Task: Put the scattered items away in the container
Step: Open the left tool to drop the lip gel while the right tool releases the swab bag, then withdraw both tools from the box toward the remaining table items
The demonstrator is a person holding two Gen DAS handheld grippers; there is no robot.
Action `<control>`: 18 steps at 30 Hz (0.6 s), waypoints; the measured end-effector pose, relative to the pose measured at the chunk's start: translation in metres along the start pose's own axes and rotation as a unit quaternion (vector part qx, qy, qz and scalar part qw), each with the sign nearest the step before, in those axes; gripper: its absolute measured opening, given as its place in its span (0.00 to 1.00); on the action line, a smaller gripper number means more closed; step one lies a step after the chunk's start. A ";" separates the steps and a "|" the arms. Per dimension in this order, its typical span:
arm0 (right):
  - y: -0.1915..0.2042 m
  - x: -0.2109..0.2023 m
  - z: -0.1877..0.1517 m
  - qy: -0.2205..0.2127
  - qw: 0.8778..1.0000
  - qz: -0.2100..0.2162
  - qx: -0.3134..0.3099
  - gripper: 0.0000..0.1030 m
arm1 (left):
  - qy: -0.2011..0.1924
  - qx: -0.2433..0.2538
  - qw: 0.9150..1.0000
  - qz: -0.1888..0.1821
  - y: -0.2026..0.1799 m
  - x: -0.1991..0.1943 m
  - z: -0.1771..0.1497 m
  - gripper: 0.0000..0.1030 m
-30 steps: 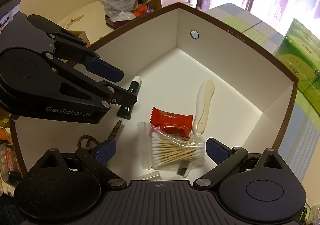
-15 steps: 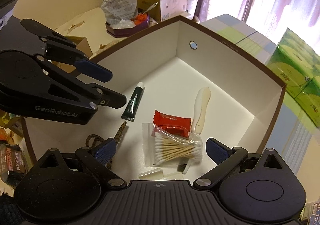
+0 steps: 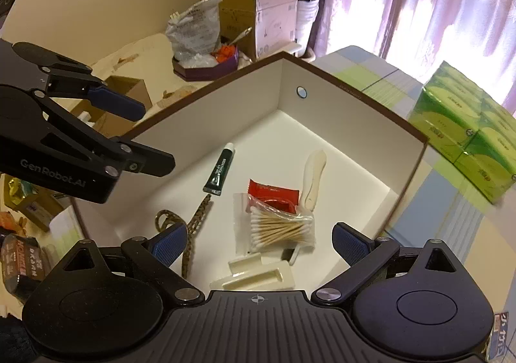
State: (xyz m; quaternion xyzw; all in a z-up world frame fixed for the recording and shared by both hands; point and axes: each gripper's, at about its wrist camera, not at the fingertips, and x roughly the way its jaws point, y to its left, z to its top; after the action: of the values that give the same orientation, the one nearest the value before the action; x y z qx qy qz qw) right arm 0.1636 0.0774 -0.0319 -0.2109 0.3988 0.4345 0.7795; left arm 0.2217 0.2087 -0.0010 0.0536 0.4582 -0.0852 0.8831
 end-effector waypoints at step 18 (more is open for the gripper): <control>0.008 -0.069 -0.045 -0.042 0.999 0.022 -0.008 0.98 | -0.029 -0.025 0.998 0.039 -0.046 -0.063 -0.032 0.79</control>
State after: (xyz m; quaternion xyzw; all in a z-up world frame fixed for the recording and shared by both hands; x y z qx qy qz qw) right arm 0.1156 0.0158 -0.0029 -0.1893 0.3667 0.4635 0.7841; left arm 0.1516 0.1754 0.0311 0.0470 0.4317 -0.0404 0.8999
